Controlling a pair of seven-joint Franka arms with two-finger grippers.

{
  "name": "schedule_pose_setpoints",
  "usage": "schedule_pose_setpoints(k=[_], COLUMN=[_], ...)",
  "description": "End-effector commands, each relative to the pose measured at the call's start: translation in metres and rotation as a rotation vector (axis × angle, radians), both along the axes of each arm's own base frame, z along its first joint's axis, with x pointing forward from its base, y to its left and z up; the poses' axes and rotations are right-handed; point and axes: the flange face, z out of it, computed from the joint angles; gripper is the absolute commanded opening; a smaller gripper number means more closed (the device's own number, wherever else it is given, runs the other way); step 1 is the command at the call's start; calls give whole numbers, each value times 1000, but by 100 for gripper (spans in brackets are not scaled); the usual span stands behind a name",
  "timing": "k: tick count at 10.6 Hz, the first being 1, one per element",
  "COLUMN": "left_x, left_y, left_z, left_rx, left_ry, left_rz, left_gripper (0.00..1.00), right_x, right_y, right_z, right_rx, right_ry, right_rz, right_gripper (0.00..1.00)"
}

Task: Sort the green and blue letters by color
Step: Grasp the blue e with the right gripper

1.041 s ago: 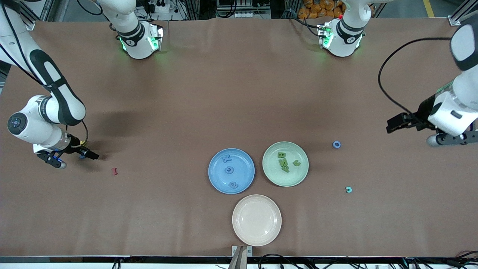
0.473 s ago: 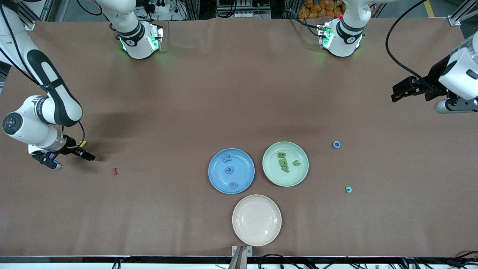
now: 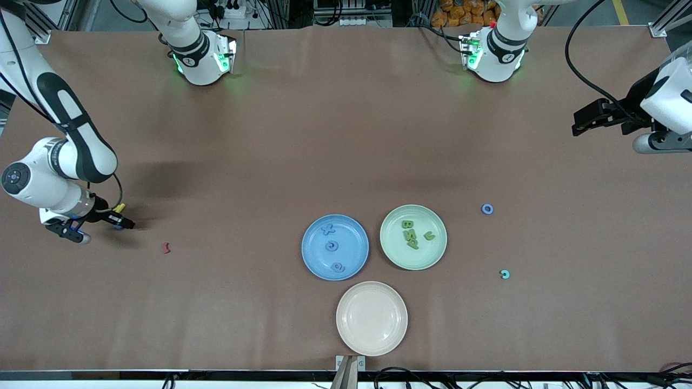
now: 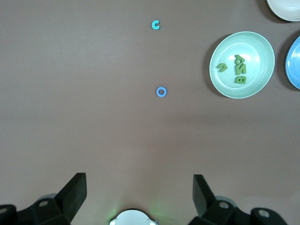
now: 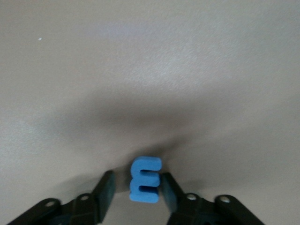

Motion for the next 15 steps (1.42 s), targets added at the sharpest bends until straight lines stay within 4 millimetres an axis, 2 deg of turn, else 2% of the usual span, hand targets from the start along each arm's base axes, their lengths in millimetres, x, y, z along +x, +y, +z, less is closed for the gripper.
schedule_pose_setpoints(k=[1,3,4,6,7,9,10,11,13,15], left_x=[-6,-10,-9,-5,-3,-2,-3,-3,-2,1], left_y=[3,-6,-9,-5,-6,-6,-5,-5,-6,-6], left_z=[8,13,12,7,5,5,6,7,6,6], left_rx=[19,18,17,12,9,9,10,7,5,12], left_ry=[-15,-23,-21,-16,-22,-22,-25,-26,-28,-44], left_rz=[-20,-35,-40,-34,-34,-34,-34,-36,-37,-40], left_gripper=[100,100,100,100,100,100,100,100,100,100], right_x=[0,11,21,54,67,89,93,99,104,107], right_y=[-6,-1,9,50,75,140,165,200,254,325], right_z=[-7,3,12,39,46,43,41,46,56,74], right_rx=[16,11,18,63,115,219,267,320,386,438], right_ry=[3,3,27,81,85,82,87,93,115,143], right_rz=[18,28,34,1,-37,-102,-148,-185,-269,-358], right_gripper=[0,0,0,0,0,0,0,0,0,0])
